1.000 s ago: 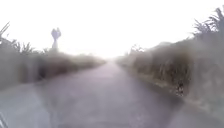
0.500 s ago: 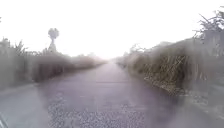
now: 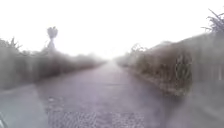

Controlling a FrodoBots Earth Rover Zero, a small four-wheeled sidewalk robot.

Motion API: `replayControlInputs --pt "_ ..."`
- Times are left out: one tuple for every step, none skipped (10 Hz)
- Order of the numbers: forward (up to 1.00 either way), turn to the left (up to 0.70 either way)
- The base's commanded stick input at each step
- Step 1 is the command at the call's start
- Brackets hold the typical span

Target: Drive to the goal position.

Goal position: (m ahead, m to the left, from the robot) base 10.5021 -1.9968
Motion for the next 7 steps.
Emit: replayControlInputs --pt "0.7 -0.08" --pt "0.7 -0.13" --pt "0.7 -0.14" --pt "0.7 -0.14" --pt "0.7 -0.14" --pt "0.7 -0.14" --pt "0.7 -0.14"
